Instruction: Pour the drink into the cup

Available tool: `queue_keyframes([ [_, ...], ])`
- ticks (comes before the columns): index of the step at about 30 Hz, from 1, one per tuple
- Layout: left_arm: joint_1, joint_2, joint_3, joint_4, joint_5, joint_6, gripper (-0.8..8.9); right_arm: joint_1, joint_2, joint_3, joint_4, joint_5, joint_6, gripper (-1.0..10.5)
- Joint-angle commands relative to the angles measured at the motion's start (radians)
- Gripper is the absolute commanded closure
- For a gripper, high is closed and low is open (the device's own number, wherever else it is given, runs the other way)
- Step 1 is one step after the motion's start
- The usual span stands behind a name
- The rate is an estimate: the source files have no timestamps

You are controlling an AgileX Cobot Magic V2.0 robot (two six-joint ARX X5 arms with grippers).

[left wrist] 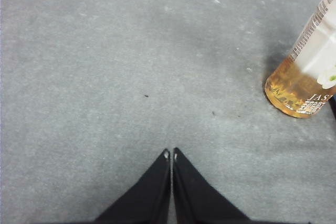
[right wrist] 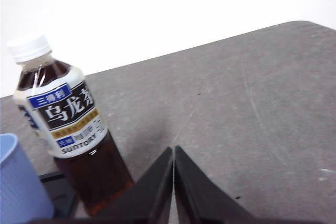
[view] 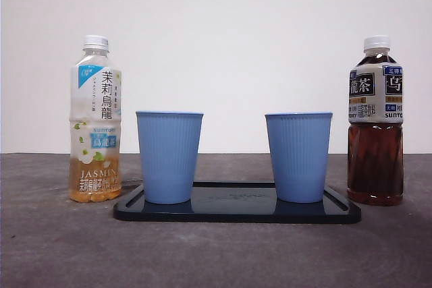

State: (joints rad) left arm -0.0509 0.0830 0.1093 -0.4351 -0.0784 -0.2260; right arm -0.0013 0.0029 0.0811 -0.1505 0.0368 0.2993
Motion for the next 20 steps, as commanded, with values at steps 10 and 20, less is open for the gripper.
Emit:
queue_keyframes([
  [10, -0.002, 0.001, 0.045, 0.009, 0.040, -0.185, 8.04, -0.001, 0.001, -0.001, 0.020, -0.088, 0.121, 9.4],
  [20, -0.002, 0.034, 0.313, -0.038, 0.080, -0.177, 8.03, -0.001, 0.043, 0.132, -0.023, -0.154, 0.138, 9.4],
])
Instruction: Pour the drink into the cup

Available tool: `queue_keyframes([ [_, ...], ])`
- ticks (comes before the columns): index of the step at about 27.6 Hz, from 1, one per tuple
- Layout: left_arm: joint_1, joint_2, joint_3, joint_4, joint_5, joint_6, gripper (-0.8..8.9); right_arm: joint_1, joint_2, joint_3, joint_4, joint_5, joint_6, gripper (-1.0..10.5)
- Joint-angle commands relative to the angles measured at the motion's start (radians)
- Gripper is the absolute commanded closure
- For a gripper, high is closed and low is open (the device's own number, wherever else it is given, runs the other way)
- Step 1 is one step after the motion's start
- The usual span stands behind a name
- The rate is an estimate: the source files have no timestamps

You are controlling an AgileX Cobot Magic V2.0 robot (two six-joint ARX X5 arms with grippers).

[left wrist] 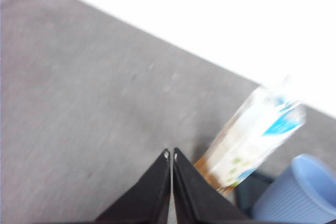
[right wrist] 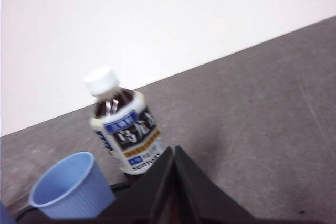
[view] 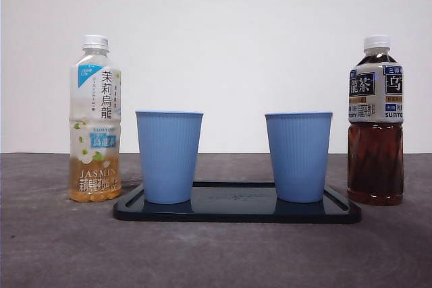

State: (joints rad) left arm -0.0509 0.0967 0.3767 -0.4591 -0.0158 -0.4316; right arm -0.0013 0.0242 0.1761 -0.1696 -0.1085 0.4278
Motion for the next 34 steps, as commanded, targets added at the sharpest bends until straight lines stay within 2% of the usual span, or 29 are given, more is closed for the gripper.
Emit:
queue_keyframes([
  [1, -0.002, 0.030, 0.066, -0.024, 0.023, 0.040, 8.03, -0.001, 0.034, 0.055, -0.011, -0.013, 0.007, 9.4],
  [8, -0.002, 0.137, 0.216, -0.124, 0.130, 0.153, 8.03, -0.001, 0.172, 0.244, -0.097, -0.082, -0.075, 9.4],
  [16, -0.002, 0.283, 0.351, -0.260, 0.317, 0.306, 8.04, -0.001, 0.378, 0.484, -0.349, -0.193, -0.243, 9.4],
  [22, -0.002, 0.372, 0.417, -0.393, 0.428, 0.415, 8.04, 0.005, 0.463, 0.571, -0.488, -0.289, -0.327, 9.4],
  [28, -0.003, 0.421, 0.435, -0.461, 0.466, 0.454, 8.04, 0.042, 0.479, 0.585, -0.576, -0.313, -0.362, 9.4],
  [29, -0.003, 0.422, 0.435, -0.458, 0.466, 0.454, 7.90, 0.051, 0.478, 0.585, -0.584, -0.312, -0.361, 9.4],
  [30, -0.003, 0.422, 0.435, -0.455, 0.466, 0.454, 7.36, 0.056, 0.478, 0.585, -0.589, -0.311, -0.361, 9.0],
  [33, -0.003, 0.422, 0.435, -0.447, 0.466, 0.453, 4.20, 0.060, 0.478, 0.585, -0.594, -0.310, -0.357, 5.4],
  [34, -0.003, 0.422, 0.435, -0.442, 0.466, 0.451, 3.83, 0.060, 0.478, 0.585, -0.594, -0.310, -0.357, 5.2],
])
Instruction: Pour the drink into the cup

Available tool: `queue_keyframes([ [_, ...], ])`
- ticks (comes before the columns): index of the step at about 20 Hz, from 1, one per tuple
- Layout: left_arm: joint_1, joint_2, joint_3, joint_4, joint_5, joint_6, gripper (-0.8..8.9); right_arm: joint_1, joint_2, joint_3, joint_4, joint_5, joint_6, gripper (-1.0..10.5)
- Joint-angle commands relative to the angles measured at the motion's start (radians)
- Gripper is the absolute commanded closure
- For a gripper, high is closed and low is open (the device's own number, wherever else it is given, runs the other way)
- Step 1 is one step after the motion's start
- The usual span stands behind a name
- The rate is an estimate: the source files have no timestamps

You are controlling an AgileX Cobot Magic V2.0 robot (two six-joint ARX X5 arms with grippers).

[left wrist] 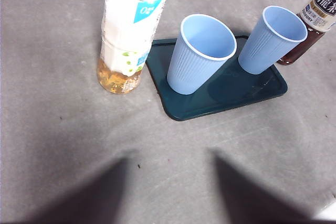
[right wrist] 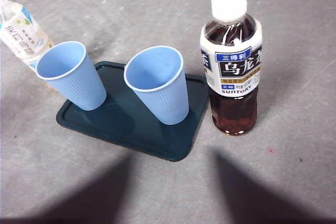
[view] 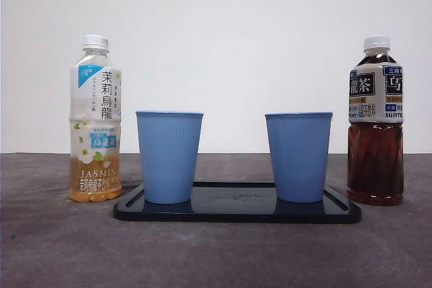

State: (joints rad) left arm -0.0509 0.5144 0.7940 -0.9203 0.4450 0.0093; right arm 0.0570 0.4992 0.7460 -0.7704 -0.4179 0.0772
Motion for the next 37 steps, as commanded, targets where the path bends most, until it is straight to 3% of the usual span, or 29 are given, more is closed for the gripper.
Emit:
queue_keyframes([
  [1, -0.003, 0.004, 0.018, 0.023, 0.005, 0.004, 3.75, 0.002, 0.003, 0.015, 0.008, 0.000, -0.006, 5.2],
  [5, -0.003, 0.004, 0.018, 0.024, 0.005, 0.001, 3.75, 0.002, 0.005, 0.002, 0.048, 0.004, 0.031, 5.2],
  [9, -0.003, 0.004, 0.018, 0.025, 0.005, 0.001, 3.75, 0.023, 0.005, -0.124, 0.254, 0.008, 0.142, 5.2],
  [15, -0.003, 0.004, 0.018, 0.027, 0.005, 0.001, 3.75, 0.139, 0.035, -0.369, 0.607, 0.171, 0.260, 5.2],
  [18, -0.003, 0.004, 0.018, 0.028, 0.005, 0.002, 3.75, 0.190, 0.113, -0.439, 0.753, 0.267, 0.257, 5.1],
  [22, -0.003, 0.004, 0.018, 0.028, 0.005, 0.002, 3.75, 0.196, 0.270, -0.458, 0.935, 0.323, 0.207, 5.1],
  [31, -0.003, 0.003, 0.018, 0.024, 0.005, 0.002, 3.75, 0.194, 0.683, -0.458, 1.368, 0.342, 0.199, 5.1],
  [37, -0.003, 0.001, 0.018, 0.018, 0.005, 0.001, 3.75, 0.193, 0.854, -0.458, 1.568, 0.376, 0.199, 5.1],
])
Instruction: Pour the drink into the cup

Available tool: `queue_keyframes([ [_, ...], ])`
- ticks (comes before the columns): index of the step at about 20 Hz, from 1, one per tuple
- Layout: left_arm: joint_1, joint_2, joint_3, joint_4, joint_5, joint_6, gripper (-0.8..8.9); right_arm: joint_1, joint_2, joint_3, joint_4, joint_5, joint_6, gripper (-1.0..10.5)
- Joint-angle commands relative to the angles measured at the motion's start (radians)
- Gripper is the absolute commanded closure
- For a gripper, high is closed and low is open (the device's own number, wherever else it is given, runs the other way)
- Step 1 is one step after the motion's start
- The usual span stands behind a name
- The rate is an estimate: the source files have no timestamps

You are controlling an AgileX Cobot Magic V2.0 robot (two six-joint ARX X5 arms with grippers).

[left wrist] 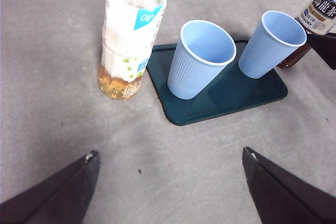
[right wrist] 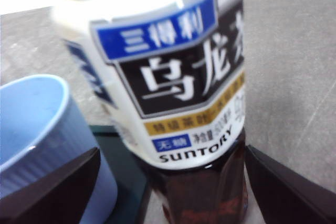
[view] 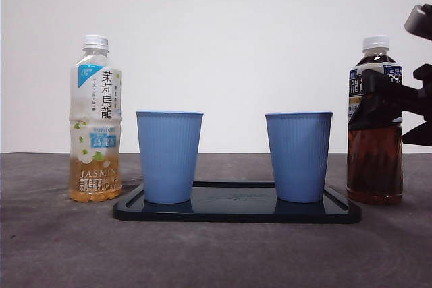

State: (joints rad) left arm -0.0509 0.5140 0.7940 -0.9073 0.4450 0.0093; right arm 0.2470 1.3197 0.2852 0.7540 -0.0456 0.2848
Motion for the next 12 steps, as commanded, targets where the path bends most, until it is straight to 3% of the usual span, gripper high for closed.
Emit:
queue_keyframes([
  [1, -0.003, 0.000, 0.018, 0.002, 0.005, 0.001, 3.75, 0.003, 0.052, 0.003, 0.065, 0.025, -0.009, 5.1],
  [10, -0.003, 0.000, 0.018, 0.002, 0.005, 0.002, 3.75, -0.035, 0.220, 0.030, 0.249, 0.039, -0.025, 5.1],
  [12, -0.003, 0.000, 0.018, 0.002, 0.005, 0.002, 3.75, -0.035, 0.243, 0.046, 0.256, 0.035, -0.035, 5.9],
])
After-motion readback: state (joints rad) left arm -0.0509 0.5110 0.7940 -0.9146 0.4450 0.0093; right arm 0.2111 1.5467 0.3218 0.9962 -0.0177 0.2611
